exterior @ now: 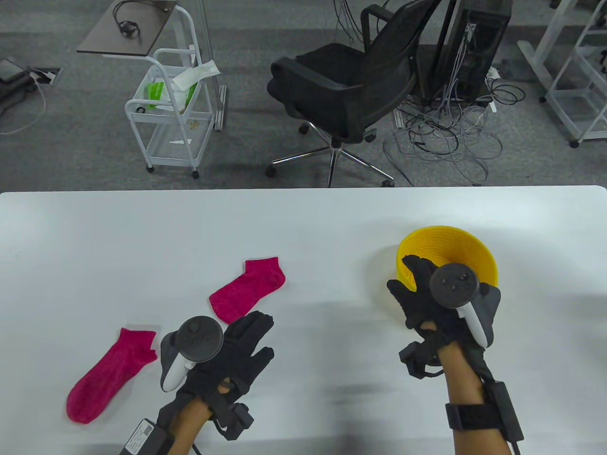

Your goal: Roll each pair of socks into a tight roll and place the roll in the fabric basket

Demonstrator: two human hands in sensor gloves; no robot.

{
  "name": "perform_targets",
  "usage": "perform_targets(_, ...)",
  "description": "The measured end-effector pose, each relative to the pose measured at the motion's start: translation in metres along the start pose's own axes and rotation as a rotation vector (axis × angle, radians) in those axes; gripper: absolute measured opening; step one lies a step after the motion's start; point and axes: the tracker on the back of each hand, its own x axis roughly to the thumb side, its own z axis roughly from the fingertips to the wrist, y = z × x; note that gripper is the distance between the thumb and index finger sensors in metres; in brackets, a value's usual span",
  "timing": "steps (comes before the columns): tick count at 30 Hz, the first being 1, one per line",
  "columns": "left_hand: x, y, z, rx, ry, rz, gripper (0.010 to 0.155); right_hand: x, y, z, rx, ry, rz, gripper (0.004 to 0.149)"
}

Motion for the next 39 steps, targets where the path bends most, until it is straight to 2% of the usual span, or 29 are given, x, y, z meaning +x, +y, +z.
perform_targets(4, -0.001, -0.002, 0.000, -0.038, 0.003, 0.002, 0.069, 0.021, 0.023, 0.023, 0.073, -0.119, -0.010, 0.085)
perform_targets(8, -0.001, -0.002, 0.001, -0.032, 0.001, 0.008, 0.071, 0.035, 0.050, 0.040, 0.167, -0.216, -0.037, 0.090)
perform_targets(13, -0.002, -0.002, 0.001, -0.033, 0.011, 0.010, 0.072, 0.048, 0.086, 0.053, 0.249, -0.276, 0.012, 0.091)
perform_targets(19, -0.005, -0.003, 0.000, -0.041, 0.027, 0.009, 0.071, 0.045, 0.114, 0.057, 0.312, -0.291, 0.064, 0.091)
perform_targets(25, -0.014, 0.000, -0.003, -0.034, 0.070, 0.023, 0.071, 0.037, 0.120, 0.055, 0.319, -0.284, 0.070, 0.090)
perform_targets(30, -0.028, 0.018, -0.004, 0.016, 0.106, 0.030, 0.073, 0.033, 0.118, 0.054, 0.322, -0.278, 0.043, 0.090)
perform_targets(39, -0.059, 0.085, 0.007, 0.254, 0.226, -0.063, 0.072, 0.029, 0.115, 0.050, 0.332, -0.266, 0.026, 0.089)
